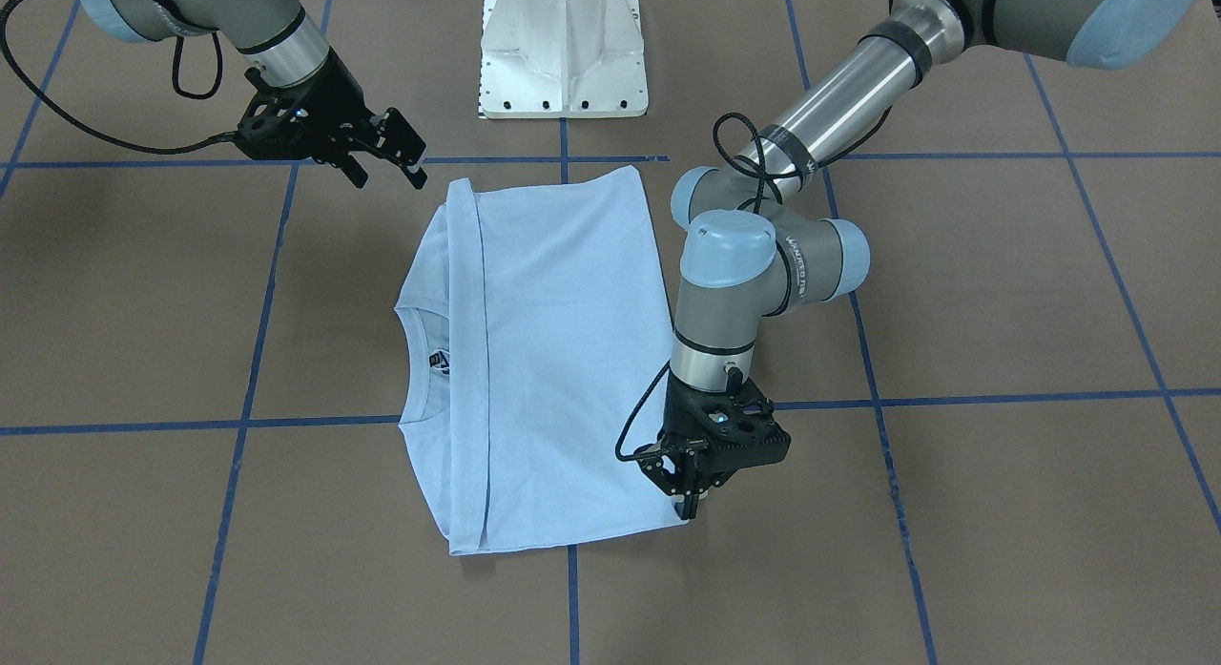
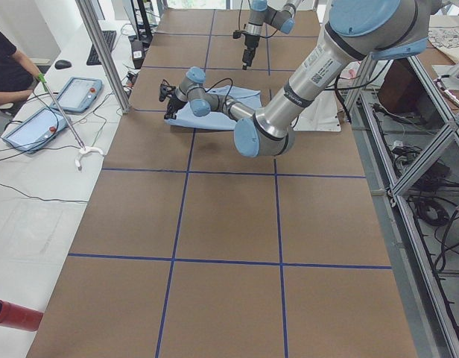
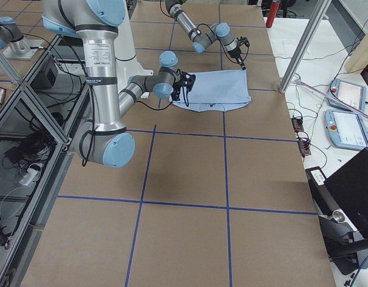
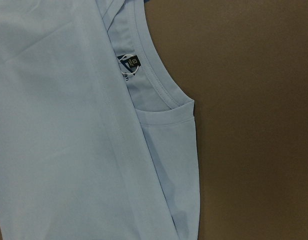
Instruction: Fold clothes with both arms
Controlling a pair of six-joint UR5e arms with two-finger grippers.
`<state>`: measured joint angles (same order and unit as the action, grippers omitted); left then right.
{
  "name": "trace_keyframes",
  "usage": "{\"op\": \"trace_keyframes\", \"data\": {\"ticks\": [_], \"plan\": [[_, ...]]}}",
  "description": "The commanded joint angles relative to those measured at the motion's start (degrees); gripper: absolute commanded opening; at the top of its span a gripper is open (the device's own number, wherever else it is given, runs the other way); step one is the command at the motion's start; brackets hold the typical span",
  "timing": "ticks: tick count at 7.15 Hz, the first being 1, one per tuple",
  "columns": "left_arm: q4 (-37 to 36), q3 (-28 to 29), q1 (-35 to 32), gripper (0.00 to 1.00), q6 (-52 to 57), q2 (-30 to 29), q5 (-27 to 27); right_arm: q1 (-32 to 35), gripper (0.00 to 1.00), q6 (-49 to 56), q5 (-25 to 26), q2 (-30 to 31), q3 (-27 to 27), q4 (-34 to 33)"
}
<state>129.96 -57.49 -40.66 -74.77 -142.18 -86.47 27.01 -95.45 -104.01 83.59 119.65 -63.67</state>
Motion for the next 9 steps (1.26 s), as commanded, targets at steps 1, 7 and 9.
{"op": "trace_keyframes", "data": {"ticks": [1, 7, 9], "plan": [[2.7, 2.6, 0.1, 0.00, 0.5, -1.6, 0.3, 0.1, 1.00, 0.0, 0.6, -1.3, -0.7, -0.3], [2.8, 0.4, -4.9, 1.00, 8.1, -0.6, -12.7, 0.8, 1.00, 11.4, 1.1, -13.2, -3.2, -23.0], [-6.4, -13.9, -5.0, 1.00, 13.7, 6.3, -16.1, 0.1, 1.00, 14.7, 1.5, -19.5, -10.2, -27.0]]}}
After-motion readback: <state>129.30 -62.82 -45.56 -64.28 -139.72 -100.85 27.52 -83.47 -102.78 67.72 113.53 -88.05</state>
